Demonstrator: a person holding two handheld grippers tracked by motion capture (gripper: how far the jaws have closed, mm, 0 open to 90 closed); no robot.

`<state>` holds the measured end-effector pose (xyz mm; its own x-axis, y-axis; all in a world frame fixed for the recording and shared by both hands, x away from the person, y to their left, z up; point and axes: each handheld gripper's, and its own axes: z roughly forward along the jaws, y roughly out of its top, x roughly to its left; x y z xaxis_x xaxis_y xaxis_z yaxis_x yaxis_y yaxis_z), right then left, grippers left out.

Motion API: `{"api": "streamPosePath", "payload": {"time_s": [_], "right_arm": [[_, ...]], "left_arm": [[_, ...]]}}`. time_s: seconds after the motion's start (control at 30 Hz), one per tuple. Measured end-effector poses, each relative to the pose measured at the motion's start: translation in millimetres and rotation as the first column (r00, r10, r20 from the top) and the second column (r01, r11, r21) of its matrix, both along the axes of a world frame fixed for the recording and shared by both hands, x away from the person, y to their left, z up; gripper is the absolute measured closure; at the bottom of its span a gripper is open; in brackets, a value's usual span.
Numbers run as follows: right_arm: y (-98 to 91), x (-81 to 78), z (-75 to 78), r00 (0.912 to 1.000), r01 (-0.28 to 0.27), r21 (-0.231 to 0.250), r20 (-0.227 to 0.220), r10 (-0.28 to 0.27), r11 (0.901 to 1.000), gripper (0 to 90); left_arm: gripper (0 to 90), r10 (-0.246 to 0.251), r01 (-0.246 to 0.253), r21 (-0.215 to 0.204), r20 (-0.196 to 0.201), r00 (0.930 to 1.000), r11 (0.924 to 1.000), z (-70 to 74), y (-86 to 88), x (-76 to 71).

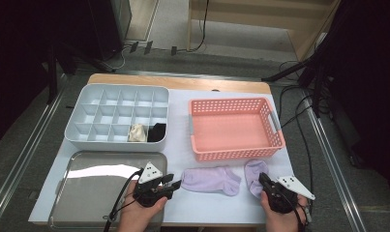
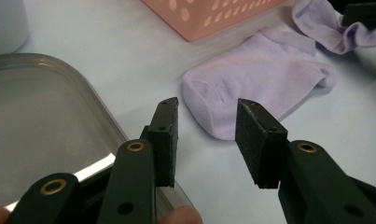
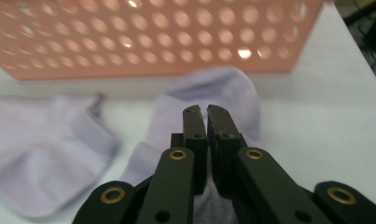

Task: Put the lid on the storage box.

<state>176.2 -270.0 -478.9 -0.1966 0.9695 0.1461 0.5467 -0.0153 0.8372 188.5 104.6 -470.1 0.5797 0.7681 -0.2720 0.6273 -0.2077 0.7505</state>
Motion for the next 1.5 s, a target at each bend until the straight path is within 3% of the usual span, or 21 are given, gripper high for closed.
{"api": "streamPosePath", "payload": {"time_s": [0.1,0.2,0.4,0.5,0.6,0.67,0.8,0.97,1.07,1.13,1.23,1.3,1.4,1.5], "right_arm": [[8.4,-5.3,9.1,0.9984,-0.036,-0.01,0.043,0.037,0.9993,87.7],[14.8,-9.6,17.5,0.9956,-0.056,0.016,0.076,0.055,0.9983,87.7],[35.2,-14.0,30.4,0.985,-0.119,0.014,0.127,0.116,0.9928,87.7],[45.9,-13.0,28.7,0.9816,-0.156,0.007,0.113,0.154,0.9878,87.4],[50.1,-10.9,19.3,0.9826,-0.175,0.029,0.068,0.173,0.9841,85.8],[49.6,-8.2,11.8,0.9836,-0.179,0.037,0.025,0.178,0.9831,79.6],[40.6,-7.0,3.6,0.9922,-0.123,-0.023,0.015,0.124,0.9921,67.8],[24.0,-6.5,-3.7,0.9991,-0.042,-0.037,-0.012,0.041,0.9984,59.1],[19.2,-4.2,-7.6,0.9992,-0.02,-0.043,-0.037,0.018,0.9989,48.7],[18.1,-2.2,-12.0,0.9982,-0.023,-0.044,-0.056,0.021,0.9988,47.1],[16.1,0.7,-17.5,0.9965,-0.037,-0.011,-0.075,0.036,0.9993,57.2],[15.2,1.1,-17.0,0.9953,-0.041,0.006,-0.088,0.041,0.9991,70.4],[16.7,1.7,-16.9,0.9939,-0.054,-0.007,-0.097,0.053,0.9985,88.6],[17.4,1.6,-12.7,0.9952,-0.064,-0.006,-0.074,0.064,0.9979,90.0]], "left_arm": [[60.5,0.005,-0.005,0.002,-0.003,1.0,1.0,-0.3,0.0,-0.2],[60.5,-0.001,0.001,-0.002,-0.001,1.0,1.0,-0.5,-0.4,-0.6],[60.5,-0.003,0.003,0.004,-0.002,1.0,1.0,-1.2,-1.7,-0.8],[60.4,-0.005,0.005,0.008,-0.004,1.0,1.0,-2.0,-1.7,-0.6],[60.3,-0.004,0.004,0.007,-0.006,1.0,1.0,-3.2,-1.8,-0.4],[60.2,-0.005,0.006,0.009,-0.007,1.0,0.9999,-3.7,-1.8,-0.3],[60.1,-0.008,0.008,0.01,-0.008,0.9999,0.9999,-3.8,-1.1,-0.3],[60.1,-0.005,0.005,0.01,-0.007,1.0,0.9999,-3.6,-0.8,-0.1],[60.0,-0.004,0.004,0.009,-0.007,1.0,0.9999,-3.6,-1.4,0.1],[60.0,-0.006,0.006,0.011,-0.007,1.0,0.9999,-3.8,-1.6,0.3],[60.0,-0.008,0.008,0.01,-0.006,1.0,0.9999,-3.9,-1.9,0.6],[60.0,-0.007,0.007,0.012,-0.005,1.0,0.9999,-3.9,-2.2,0.5],[60.0,-0.01,0.01,0.013,-0.007,0.9999,0.9999,-4.2,-2.7,0.5],[60.0,-0.015,0.015,0.01,-0.005,0.9999,0.9998,-3.7,-2.8,0.2]]}}
